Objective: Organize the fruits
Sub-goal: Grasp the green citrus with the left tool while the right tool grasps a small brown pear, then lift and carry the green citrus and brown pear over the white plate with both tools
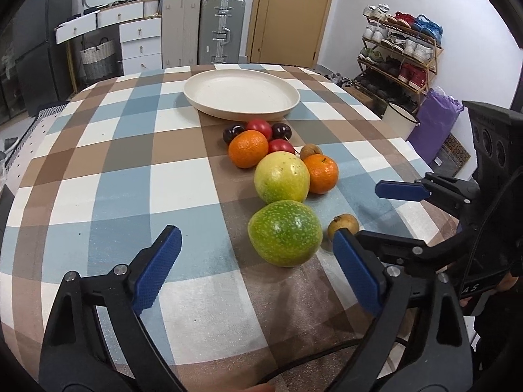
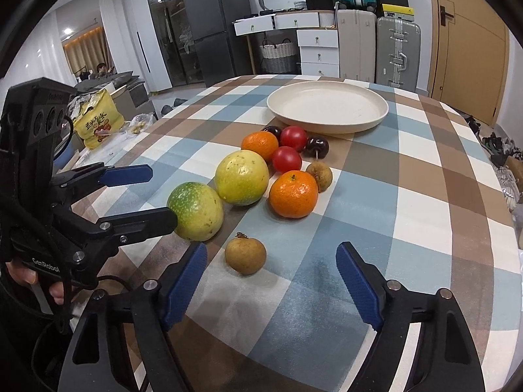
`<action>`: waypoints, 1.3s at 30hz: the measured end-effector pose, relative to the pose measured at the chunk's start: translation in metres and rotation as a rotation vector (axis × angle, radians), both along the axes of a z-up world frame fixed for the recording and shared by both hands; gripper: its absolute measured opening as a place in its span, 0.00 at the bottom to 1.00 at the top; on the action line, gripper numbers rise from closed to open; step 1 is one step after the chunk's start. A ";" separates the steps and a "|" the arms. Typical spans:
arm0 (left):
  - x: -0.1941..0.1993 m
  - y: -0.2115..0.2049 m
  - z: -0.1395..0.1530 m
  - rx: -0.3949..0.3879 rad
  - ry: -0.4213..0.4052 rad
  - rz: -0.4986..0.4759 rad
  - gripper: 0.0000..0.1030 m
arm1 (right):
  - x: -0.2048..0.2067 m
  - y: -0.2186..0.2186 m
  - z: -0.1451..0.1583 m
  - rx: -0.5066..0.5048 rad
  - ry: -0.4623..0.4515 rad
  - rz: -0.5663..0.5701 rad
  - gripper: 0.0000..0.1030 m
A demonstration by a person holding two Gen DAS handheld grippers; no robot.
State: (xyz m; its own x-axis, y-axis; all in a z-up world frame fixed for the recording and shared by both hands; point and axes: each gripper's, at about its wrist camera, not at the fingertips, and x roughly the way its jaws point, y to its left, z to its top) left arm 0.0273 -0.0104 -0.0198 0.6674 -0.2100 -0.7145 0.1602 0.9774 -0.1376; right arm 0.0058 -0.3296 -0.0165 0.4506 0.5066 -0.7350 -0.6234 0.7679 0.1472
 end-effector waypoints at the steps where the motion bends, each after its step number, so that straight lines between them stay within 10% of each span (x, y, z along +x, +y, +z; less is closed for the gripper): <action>1: 0.001 -0.002 0.000 0.011 0.003 -0.005 0.91 | 0.000 0.002 -0.001 -0.006 0.000 0.005 0.76; 15: 0.017 -0.020 -0.014 0.007 0.072 -0.099 0.50 | -0.001 0.015 -0.011 -0.055 0.022 0.068 0.51; 22: 0.013 -0.016 -0.009 -0.043 0.053 -0.119 0.50 | -0.004 0.023 -0.011 -0.041 0.017 0.106 0.29; 39: 0.002 0.015 0.032 -0.077 -0.082 -0.021 0.50 | -0.003 -0.001 0.029 0.083 -0.088 0.024 0.29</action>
State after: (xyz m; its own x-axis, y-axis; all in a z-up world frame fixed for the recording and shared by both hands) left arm 0.0296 0.0047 0.0118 0.7179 -0.2767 -0.6388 0.1945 0.9608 -0.1976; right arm 0.0025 -0.3307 0.0123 0.4990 0.5755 -0.6479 -0.6546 0.7403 0.1533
